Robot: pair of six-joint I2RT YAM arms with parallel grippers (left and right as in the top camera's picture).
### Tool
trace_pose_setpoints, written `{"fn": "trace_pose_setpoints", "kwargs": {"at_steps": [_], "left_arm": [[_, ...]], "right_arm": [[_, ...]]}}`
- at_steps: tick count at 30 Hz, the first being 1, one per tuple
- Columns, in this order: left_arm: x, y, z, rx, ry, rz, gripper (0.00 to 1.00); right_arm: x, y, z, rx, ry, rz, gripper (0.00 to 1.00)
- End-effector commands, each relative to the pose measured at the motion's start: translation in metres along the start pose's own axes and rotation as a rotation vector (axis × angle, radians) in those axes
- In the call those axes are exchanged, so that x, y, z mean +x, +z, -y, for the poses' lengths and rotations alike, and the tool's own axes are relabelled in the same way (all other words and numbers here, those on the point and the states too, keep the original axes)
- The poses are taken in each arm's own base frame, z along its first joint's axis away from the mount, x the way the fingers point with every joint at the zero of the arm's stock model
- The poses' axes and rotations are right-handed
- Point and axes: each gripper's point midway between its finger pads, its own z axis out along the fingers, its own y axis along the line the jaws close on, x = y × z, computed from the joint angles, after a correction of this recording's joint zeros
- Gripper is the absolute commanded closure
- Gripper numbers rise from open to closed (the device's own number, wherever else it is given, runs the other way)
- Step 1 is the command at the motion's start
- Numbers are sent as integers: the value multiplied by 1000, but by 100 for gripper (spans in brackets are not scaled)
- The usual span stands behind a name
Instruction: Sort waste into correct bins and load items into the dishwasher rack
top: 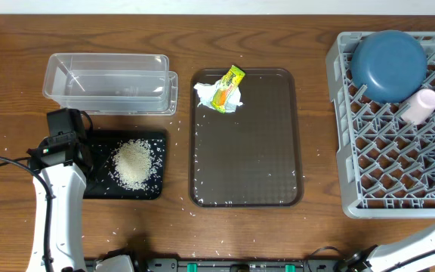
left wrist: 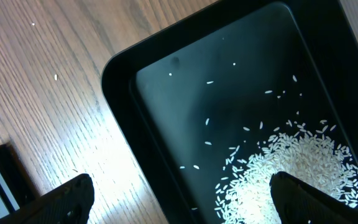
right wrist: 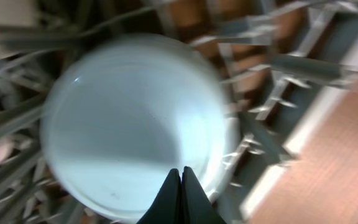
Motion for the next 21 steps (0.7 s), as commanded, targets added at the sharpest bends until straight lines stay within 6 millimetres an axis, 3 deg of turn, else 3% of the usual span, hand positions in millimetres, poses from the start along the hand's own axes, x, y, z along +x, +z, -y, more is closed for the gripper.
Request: {"fn": "trace_pose_setpoints", "kwargs": {"at_steps": [1,4,7,11,14,16,18,21], "left_arm": [[-1,1,-2,-10,-10,-2,7],[-1,1,-2,-10,-10,-2,7],[-1,1,-2,-10,-10,-2,7],[-1,1,-2,-10,-10,-2,7],[-1,1,-2,-10,-10,-2,7],[-1,1,-2,-10,-10,-2,7],[-1,1,-2,-10,-10,-2,7],[-1,1,-2,-10,-10,-2,7]], "right_arm": [[-12,-14,10,37,37,47,99],[-15,-27,5,7,39,55,99],[-16,-47,-22,-141,23,65,99],[-7,-94,-86,-490,-119,85,98],[14,-138,-138,-768,-287,102,90],[32,-160,-164,-888,-368,92,76],[57,-177,-191,-995,-435,43,2],[102,-190,-230,-1088,-549,-47,1]]}}
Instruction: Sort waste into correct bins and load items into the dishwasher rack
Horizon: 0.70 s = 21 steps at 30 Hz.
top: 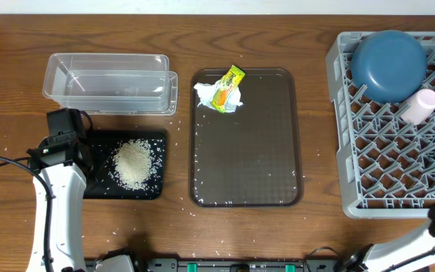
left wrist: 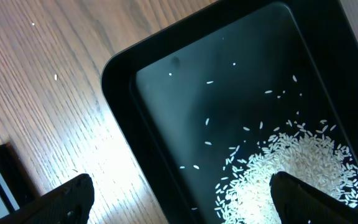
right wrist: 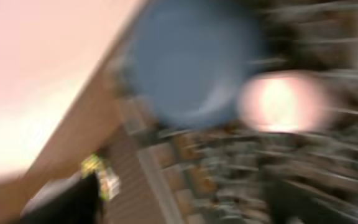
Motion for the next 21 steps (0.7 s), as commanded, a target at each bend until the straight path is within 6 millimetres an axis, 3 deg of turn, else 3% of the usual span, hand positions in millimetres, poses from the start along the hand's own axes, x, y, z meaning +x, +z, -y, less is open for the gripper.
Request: {"fn": "trace_pose_setpoints", "kwargs": {"at_steps": [1,10,17,21], "left_arm": [[-1,1,-2,-10,-11,-2,7],[-1,1,-2,-10,-11,-2,7],[-1,1,-2,-10,-11,-2,7],[-1,1,-2,-10,-11,-2,7]], "right_arm": [[31,19,-84,-247,-150,-102,1],[117,136,-152,139,-539,-171,1],[198,208,-232,95,-819,-136,1],[247,225,-265,19,-909,-156,1]]}}
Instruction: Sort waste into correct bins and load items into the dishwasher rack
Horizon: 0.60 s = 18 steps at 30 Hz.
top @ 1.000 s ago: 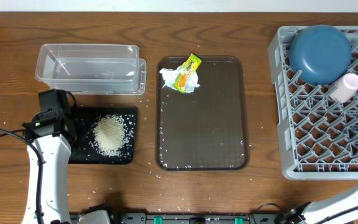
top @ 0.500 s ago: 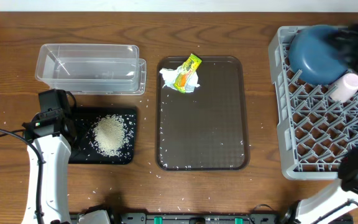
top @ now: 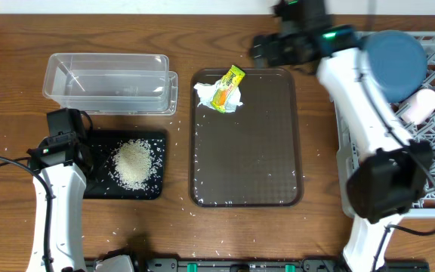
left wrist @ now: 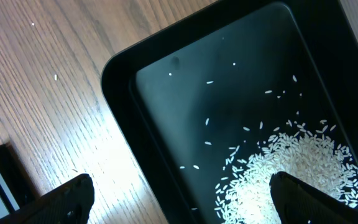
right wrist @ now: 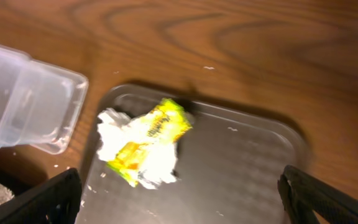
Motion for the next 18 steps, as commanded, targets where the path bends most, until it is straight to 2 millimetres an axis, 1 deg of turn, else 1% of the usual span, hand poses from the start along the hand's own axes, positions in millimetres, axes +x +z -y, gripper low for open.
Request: {"fn": "trace_pose_setpoints", "kwargs": {"at_steps": [1,3,5,7,11,12,14,16,18], "left_arm": [[0,1,-2,-10,-11,-2,7],[0,1,-2,-10,-11,-2,7],[0,1,-2,-10,-11,-2,7],[0,1,-2,-10,-11,-2,7],[0,1,-2,-10,-11,-2,7],[0,1,-2,-10,-11,-2,7],[0,1,-2,-10,-11,-2,7],[0,1,-2,-10,-11,-2,7],[0,1,-2,-10,-11,-2,7]], "right_arm": [[5,13,-25,30,-47,7,1],[7,15,-37,62,-79,15,1],[8,15,-37,123,-97,26,1],[9,13,-29,191,-105,30,1],[14,7,1,319,-92,6,1],[16,5,12,345,-70,-10,1],[18,1,29,368,-14,-23,1],[17,-3,52,385,67,-23,1],[15,-5,67,346,141,-26,1]]}}
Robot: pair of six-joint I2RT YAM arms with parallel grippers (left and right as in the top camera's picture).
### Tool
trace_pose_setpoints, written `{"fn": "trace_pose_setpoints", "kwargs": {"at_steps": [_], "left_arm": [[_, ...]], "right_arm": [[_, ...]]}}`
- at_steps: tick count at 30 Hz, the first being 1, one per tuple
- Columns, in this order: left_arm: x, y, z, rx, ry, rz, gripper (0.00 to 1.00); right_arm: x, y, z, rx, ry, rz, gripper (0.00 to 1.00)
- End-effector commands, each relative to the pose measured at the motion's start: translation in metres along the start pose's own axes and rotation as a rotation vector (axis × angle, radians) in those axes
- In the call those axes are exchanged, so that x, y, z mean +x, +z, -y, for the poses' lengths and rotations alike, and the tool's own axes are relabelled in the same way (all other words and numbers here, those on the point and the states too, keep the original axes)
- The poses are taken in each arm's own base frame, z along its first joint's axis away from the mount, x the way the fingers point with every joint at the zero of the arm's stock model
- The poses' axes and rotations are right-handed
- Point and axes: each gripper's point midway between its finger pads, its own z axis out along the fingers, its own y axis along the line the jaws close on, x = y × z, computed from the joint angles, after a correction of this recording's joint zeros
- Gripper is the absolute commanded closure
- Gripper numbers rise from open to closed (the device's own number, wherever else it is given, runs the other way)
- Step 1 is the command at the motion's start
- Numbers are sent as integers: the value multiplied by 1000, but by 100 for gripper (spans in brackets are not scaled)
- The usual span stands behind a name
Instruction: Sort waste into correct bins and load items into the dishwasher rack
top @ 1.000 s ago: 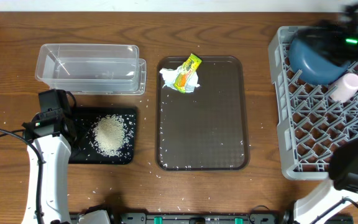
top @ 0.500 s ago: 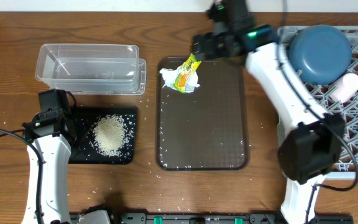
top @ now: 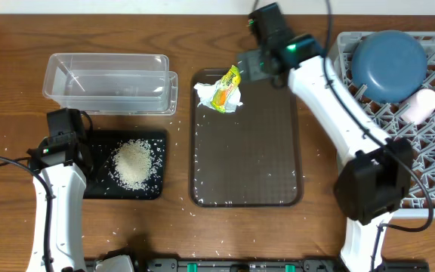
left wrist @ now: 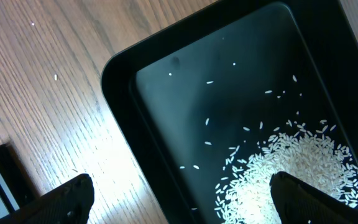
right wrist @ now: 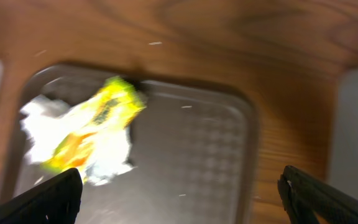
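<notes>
A crumpled yellow wrapper with white tissue [top: 221, 92] lies at the far left corner of the brown serving tray [top: 248, 151]. My right gripper [top: 249, 68] hovers just right of it over the tray's far edge, open and holding nothing. In the right wrist view the wrapper [right wrist: 89, 127] sits left of centre, between and beyond the spread fingers of the right gripper [right wrist: 179, 199]. My left gripper [left wrist: 179, 196] is open above the black tray [left wrist: 166, 93] of rice [left wrist: 291, 168].
A grey dish rack [top: 384, 159] at the right holds a blue bowl [top: 389, 64], a pink cup [top: 421, 104] and a pale bowl. A clear plastic container [top: 108, 83] stands at the far left. Rice grains are scattered on the wood.
My right gripper has shifted a little left and nearer to the wrapper, which now lies left of centre in its wrist view. The left arm and all objects are unchanged.
My right gripper was shut above the pale bowl in the rack. Then the arm was at the table's near right corner, off the rack. Later it stood open over the brown tray's far edge, and now it hovers beside the wrapper. The left gripper stayed open over the rice.
</notes>
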Motion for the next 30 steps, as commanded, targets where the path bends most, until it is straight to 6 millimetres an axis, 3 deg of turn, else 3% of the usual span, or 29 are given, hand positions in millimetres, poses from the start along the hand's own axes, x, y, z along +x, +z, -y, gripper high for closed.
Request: {"fn": "trace_pose_setpoints", "kwargs": {"at_steps": [1,7,14,16,19,25,30], "left_arm": [[-1,1,-2,-10,-10,-2,7],[-1,1,-2,-10,-10,-2,7],[-1,1,-2,-10,-10,-2,7],[-1,1,-2,-10,-10,-2,7],[-1,1,-2,-10,-10,-2,7],[-1,1,-2,-10,-10,-2,7],[-1,1,-2,-10,-10,-2,7]], "right_arm": [[-6,4,35,-42,162,-16,1],[-11,-9,14,-431,245,-75,1],[-12,-9,5,-442,196,-60,1],[-13,-7,11,-395,184,-47,1],[-21,-5,40,-275,215,-12,1],[-38,-39,158,-2,372,67,1],[-28,-60,236,86,501,82,1]]}}
